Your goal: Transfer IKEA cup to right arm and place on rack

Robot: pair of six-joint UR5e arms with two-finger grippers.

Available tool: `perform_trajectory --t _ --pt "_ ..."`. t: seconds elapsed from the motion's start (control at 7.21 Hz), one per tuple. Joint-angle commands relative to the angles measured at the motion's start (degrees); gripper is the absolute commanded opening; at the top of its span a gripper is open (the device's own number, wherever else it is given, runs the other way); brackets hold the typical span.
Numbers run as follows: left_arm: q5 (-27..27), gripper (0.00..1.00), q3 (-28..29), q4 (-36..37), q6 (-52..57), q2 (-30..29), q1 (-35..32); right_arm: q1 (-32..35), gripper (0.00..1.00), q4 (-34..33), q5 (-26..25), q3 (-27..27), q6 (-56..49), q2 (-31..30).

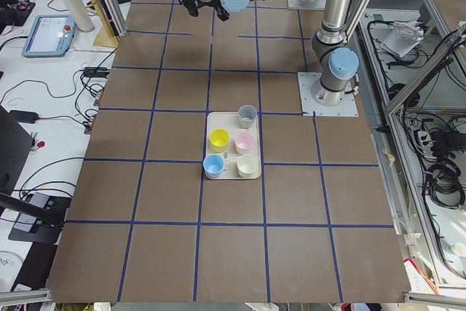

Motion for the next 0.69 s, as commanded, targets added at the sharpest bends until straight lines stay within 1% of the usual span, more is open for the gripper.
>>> perform_trajectory --t 0.0,0.14,0.42,0.55 --pt "18.0 0.94 -0.1 5.8 -0.3 2.7 -1.0 -0.1 0.5 -9.2 -14.0 -0.7 -2.9 0.7" --pt "21.3 0.95 -0.2 6.0 1.0 3.8 -2.3 -0.5 0.5 -10.3 -14.3 -1.8 -6.0 2.6" --pt "21.4 0.97 -2.7 6.6 -1.0 6.4 -4.9 -2.6 0.5 -12.5 -20.7 -5.1 -13.5 6.2" --pt "21.4 1.0 -6.1 10.5 -1.3 8.5 -6.4 -4.5 0.5 -13.9 -22.6 -5.1 -14.9 6.6"
